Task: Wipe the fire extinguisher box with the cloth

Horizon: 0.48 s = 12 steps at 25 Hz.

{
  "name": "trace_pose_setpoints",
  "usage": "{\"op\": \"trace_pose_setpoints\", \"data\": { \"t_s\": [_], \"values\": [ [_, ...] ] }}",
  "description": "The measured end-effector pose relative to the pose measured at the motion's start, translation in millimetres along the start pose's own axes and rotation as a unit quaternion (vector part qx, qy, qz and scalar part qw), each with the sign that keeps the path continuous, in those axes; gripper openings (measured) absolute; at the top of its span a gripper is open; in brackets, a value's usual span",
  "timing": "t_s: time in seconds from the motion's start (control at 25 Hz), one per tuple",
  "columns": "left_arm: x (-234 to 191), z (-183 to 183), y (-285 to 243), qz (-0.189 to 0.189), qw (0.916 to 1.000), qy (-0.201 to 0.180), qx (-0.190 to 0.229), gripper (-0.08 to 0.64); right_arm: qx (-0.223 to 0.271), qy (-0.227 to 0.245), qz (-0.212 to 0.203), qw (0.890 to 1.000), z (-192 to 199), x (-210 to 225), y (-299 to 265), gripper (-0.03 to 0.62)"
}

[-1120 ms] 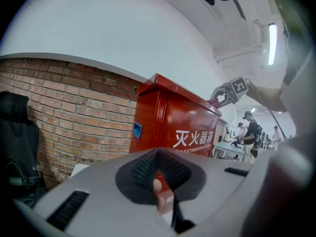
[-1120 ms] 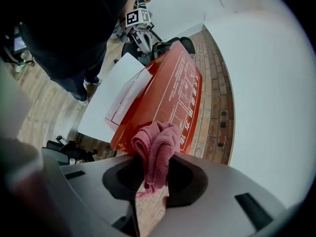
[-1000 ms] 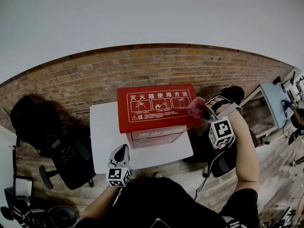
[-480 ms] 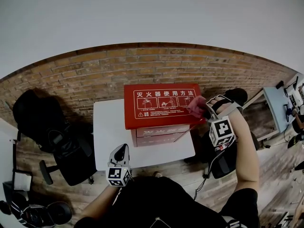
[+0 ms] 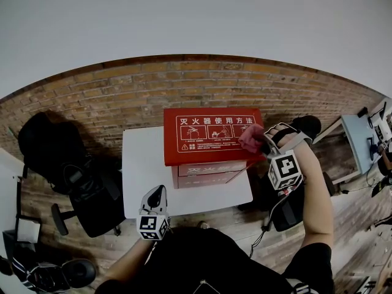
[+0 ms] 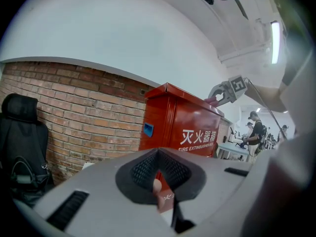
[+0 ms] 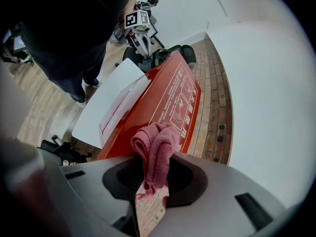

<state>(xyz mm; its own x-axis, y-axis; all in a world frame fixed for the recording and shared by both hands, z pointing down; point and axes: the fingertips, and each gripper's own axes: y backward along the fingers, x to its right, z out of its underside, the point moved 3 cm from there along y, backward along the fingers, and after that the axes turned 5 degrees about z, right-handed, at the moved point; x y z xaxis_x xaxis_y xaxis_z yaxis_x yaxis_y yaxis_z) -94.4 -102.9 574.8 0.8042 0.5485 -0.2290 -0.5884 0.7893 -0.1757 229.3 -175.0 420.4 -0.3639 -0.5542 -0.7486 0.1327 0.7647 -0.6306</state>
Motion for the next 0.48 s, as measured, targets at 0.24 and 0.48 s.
{"op": "trace_pose_setpoints", "data": {
  "t_s": [0.24, 0.48],
  "values": [
    [-3.5, 0.3, 4.2, -0.005, 1.0, 0.002, -0.002, 0.018, 0.016, 0.0, 0.006, 1.0, -11.3, 5.8, -2.4, 0.107],
    [-7.4, 1.1, 10.6, -0.012, 0.9999, 0.003, -0.001, 0.018, 0.031, 0.002, 0.012, 0.999, -25.5, 13.0, -5.2, 0.107]
  ]
}}
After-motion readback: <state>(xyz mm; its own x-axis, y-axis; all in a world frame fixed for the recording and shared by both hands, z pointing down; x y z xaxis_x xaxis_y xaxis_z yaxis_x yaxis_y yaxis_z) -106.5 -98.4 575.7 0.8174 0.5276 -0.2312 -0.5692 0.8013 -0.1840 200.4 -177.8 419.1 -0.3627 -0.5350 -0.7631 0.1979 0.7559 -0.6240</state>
